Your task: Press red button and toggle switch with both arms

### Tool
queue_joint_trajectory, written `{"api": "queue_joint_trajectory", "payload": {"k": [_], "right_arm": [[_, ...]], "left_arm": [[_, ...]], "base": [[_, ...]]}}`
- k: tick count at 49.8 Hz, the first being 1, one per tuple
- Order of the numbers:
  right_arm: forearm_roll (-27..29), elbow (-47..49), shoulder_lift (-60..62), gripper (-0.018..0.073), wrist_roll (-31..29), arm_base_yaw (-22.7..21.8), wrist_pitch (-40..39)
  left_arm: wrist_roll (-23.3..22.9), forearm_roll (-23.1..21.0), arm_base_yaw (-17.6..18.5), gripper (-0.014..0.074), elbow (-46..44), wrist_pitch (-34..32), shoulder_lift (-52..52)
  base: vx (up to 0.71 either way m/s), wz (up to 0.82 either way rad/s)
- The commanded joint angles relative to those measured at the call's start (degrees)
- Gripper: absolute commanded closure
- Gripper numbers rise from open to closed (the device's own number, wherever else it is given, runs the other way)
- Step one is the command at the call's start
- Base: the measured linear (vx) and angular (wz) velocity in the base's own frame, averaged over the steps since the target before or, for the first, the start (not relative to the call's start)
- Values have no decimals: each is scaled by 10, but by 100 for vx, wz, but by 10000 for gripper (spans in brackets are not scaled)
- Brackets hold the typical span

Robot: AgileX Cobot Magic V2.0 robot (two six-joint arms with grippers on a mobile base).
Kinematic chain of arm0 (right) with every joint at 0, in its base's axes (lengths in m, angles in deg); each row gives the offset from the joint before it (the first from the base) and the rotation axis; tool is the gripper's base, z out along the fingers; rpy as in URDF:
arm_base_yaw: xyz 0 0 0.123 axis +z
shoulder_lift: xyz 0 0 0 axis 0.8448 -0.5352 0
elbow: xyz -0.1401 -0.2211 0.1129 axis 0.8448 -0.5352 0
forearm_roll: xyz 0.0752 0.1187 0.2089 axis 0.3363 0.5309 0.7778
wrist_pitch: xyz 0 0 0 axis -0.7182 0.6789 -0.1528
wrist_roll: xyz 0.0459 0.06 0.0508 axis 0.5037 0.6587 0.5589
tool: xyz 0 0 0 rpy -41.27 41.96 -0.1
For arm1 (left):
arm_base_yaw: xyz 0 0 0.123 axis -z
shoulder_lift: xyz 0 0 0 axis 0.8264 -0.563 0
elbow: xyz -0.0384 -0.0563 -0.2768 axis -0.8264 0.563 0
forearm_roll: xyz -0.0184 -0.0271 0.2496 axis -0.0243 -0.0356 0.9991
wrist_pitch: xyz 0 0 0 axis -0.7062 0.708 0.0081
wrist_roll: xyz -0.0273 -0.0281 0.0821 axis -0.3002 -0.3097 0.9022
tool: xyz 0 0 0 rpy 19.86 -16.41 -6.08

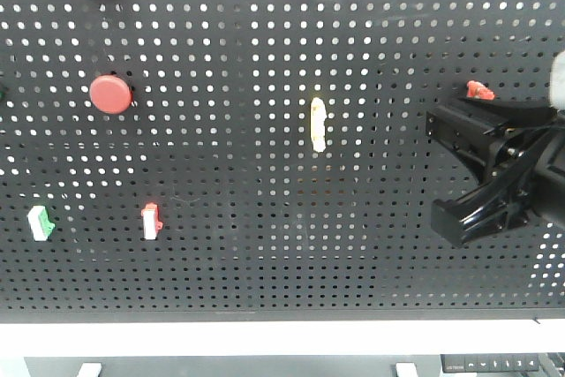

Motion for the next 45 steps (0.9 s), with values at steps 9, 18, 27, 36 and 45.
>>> {"api": "queue_joint_trajectory", "payload": {"k": [9,18,27,36,45], "right_arm": [[-5,17,8,563,-1,-2,-44],[-5,17,8,563,-1,-2,-43],[-5,17,8,563,-1,-2,-43],[-9,10,12,563,-4,-2,-44],[23,-109,139,563,-33,-41,-44]], "left_arm": [[-4,3,-1,595,20,-30,6],[-4,3,-1,595,20,-30,5],[-4,3,-1,595,20,-30,5],[-4,3,-1,595,20,-30,5],[-4,3,-1,595,20,-30,5]], "base": [[0,0],[0,0],[0,0],[0,0],[0,0]]}}
